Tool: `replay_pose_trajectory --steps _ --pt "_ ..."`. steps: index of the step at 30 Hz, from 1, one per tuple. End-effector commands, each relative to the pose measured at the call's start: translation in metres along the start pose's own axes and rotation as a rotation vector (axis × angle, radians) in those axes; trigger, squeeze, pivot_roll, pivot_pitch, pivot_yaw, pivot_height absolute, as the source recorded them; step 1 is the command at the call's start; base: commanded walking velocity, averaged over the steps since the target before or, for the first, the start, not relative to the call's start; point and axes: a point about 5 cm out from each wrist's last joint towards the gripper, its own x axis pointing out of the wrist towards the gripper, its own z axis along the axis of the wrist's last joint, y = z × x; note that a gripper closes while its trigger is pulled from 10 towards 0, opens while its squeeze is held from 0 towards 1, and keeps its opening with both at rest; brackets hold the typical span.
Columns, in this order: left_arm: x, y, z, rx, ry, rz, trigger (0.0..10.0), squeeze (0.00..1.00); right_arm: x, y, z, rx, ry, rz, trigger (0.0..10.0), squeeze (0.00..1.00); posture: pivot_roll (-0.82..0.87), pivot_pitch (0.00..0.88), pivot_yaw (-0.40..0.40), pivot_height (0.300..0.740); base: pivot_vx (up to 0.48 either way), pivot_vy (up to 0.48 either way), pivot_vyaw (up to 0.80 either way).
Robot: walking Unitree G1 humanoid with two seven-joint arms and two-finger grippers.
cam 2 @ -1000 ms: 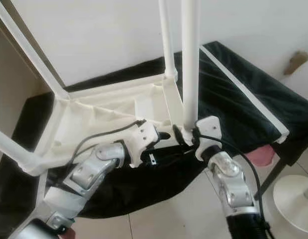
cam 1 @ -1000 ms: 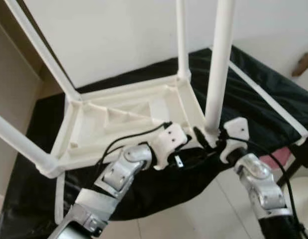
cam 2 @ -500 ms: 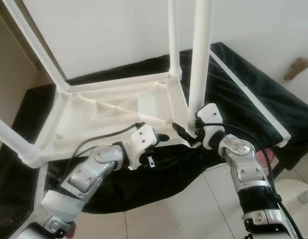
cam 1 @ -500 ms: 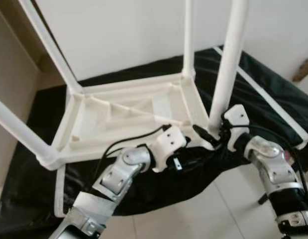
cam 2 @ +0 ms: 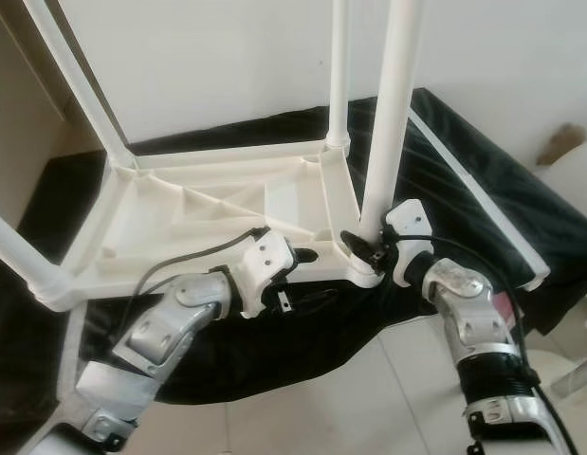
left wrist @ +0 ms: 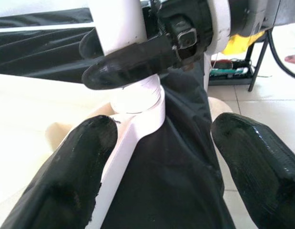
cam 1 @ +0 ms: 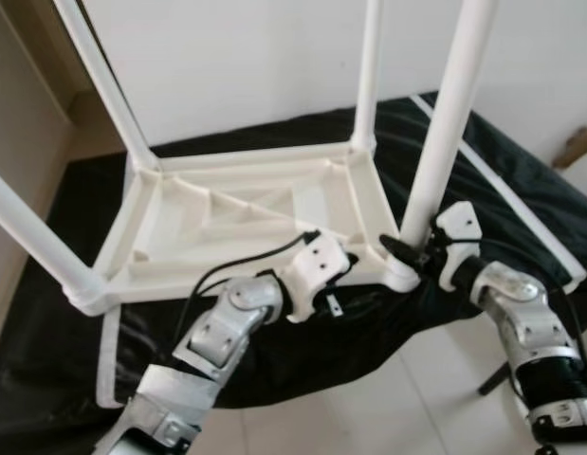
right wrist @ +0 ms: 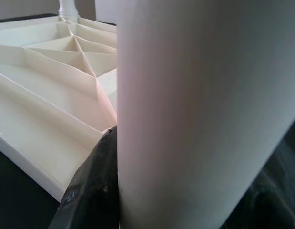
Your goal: Building children table
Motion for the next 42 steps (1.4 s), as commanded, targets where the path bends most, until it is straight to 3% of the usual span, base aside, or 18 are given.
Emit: replay_pose_trajectory --steps 1,10,13,14,17,21,26,36,37,38,39,42 --pt "-0.001 0.002 -0.003 0.001 0.005 0.057 10.0 0.0 -0.002 0.01 -0.021 -0.004 0.122 -0.052 10.0 0.0 -0.06 0.0 0.002 0.74 0.0 0.0 0.0" --pt "-0.006 0.0 -0.011 -0.035 0.023 0.098 10.0 0.0 0.006 0.029 -0.02 0.118 0.095 -0.292 10.0 0.0 -0.06 0.0 0.007 0.74 0.0 0.0 0.0" --pt "-0.008 0.002 -0.011 -0.055 0.009 0.117 10.0 0.0 0.008 0.037 -0.021 0.224 0.095 -0.467 10.0 0.0 -0.06 0.0 0.004 0.74 0.0 0.0 0.0" --pt "-0.008 0.002 -0.011 -0.055 0.009 0.117 10.0 0.0 0.008 0.037 -0.021 0.224 0.095 -0.467 10.0 0.0 -0.06 0.0 0.004 0.74 0.0 0.0 0.0" --pt "-0.009 0.003 -0.012 -0.034 0.025 0.121 10.0 0.0 0.004 0.043 -0.027 0.271 0.111 -0.677 10.0 0.0 -0.06 0.0 0.009 0.74 0.0 0.0 0.0" --pt "-0.01 0.003 -0.013 -0.031 0.028 0.122 10.0 0.0 0.002 0.048 -0.03 0.287 0.127 -0.771 10.0 0.0 -0.05 0.0 0.015 0.74 0.0 0.0 0.0" --pt "-0.011 -0.002 -0.014 -0.033 0.037 0.111 10.0 0.0 0.008 0.062 -0.021 0.327 0.094 -0.755 10.0 0.0 -0.05 0.0 0.025 0.74 0.0 0.0 0.0" --pt "-0.01 -0.002 -0.01 -0.029 0.027 0.124 10.0 0.0 0.011 0.064 -0.009 0.303 0.039 -0.731 10.0 0.0 -0.02 0.0 0.003 0.74 0.0 0.0 0.0" --pt "-0.011 -0.001 -0.01 -0.029 0.026 0.129 10.0 0.0 0.011 0.064 -0.007 0.316 0.027 -0.724 10.0 0.56 -0.02 0.0 0.001 0.74 0.0 0.0 0.0" --pt "-0.011 -0.001 -0.01 -0.029 0.026 0.129 10.0 0.0 0.011 0.064 -0.007 0.316 0.027 -0.724 10.0 0.56 -0.02 0.0 0.001 0.74 0.0 0.0 0.0" --pt "-0.011 -0.001 -0.01 -0.029 0.023 0.13 10.0 0.0 0.011 0.064 -0.006 0.343 0.015 -0.721 10.0 1.0 -0.02 0.0 -0.007 0.74 0.0 0.0 0.0" --pt "-0.011 0.001 -0.011 -0.014 0.024 0.124 10.0 0.0 0.011 0.063 0.001 0.322 -0.037 -0.68 10.0 1.0 -0.03 0.0 -0.017 0.74 0.0 0.0 0.0"
